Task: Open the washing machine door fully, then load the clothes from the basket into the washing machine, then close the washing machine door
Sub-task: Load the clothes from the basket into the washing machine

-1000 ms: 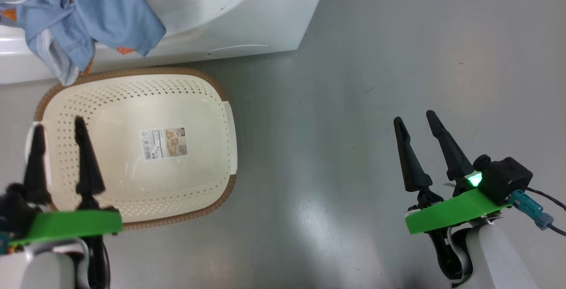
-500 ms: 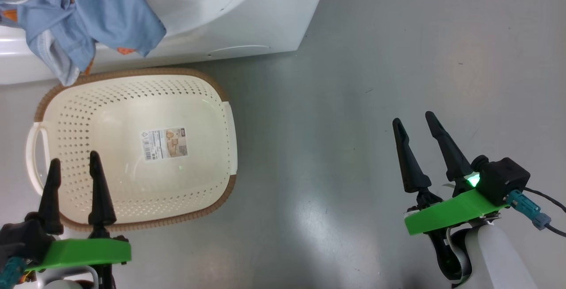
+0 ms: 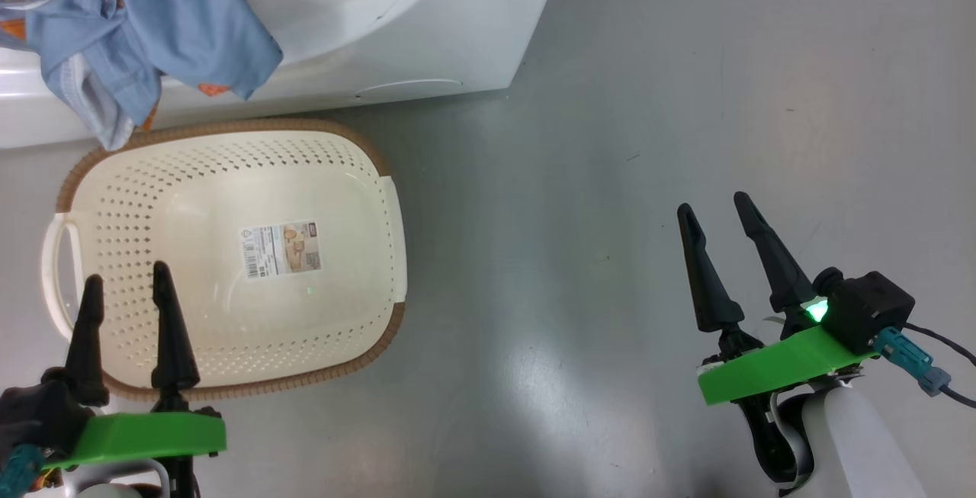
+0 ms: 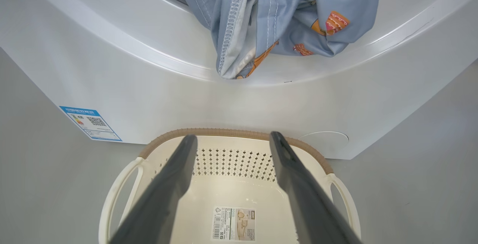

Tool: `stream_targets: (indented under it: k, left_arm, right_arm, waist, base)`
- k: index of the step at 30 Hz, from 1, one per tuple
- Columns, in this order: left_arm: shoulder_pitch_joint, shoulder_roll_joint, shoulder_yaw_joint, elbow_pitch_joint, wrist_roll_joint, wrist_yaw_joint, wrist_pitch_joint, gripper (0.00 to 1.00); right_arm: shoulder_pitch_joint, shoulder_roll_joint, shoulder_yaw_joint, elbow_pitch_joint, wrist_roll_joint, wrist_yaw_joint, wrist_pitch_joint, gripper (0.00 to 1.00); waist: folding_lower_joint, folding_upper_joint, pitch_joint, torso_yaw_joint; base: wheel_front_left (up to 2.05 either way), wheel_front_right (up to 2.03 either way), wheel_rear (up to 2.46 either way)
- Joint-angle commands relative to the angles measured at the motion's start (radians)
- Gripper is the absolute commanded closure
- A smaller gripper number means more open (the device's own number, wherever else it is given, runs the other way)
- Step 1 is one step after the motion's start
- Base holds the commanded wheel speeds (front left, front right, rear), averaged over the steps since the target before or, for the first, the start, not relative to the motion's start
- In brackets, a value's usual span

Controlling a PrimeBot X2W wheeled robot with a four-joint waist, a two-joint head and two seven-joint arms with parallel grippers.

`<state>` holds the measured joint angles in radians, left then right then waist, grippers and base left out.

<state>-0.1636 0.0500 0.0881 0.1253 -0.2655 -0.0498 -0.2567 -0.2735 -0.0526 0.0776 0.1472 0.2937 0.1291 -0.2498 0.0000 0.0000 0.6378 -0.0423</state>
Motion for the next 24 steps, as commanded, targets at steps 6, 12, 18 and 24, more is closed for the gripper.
stream_targets:
  k: [6, 12, 18, 24]
  left_arm:
    - [-0.002, 0.008, 0.035, -0.046, 0.002, -0.01, -0.005, 0.0]
    - [-0.081, 0.017, 0.025, -0.05, -0.014, -0.023, 0.004, 0.0]
    - [-0.169, 0.045, 0.019, -0.059, -0.026, -0.029, 0.039, 0.0]
    - [-0.268, 0.05, 0.007, -0.059, -0.08, -0.042, 0.097, 0.0]
  right_arm:
    - [0.012, 0.002, 0.019, -0.019, 0.0, 0.002, -0.012, 0.0]
    - [0.01, 0.002, 0.023, -0.017, 0.003, 0.002, -0.012, 0.0]
    - [0.008, 0.002, 0.026, -0.017, 0.008, 0.002, -0.012, 0.0]
    - [0.007, 0.002, 0.028, -0.016, 0.015, 0.002, -0.012, 0.0]
  waist:
    - [0.0, 0.0, 0.0, 0.003]
    - [0.0, 0.0, -0.005, -0.001]
    - [0.0, 0.0, -0.005, -0.01]
    - [0.0, 0.0, -0.006, -0.015]
  base:
    - [0.0, 0.0, 0.0]
    - [0.0, 0.0, 0.0]
    - [0.0, 0.0, 0.0]
    - [0.0, 0.0, 0.0]
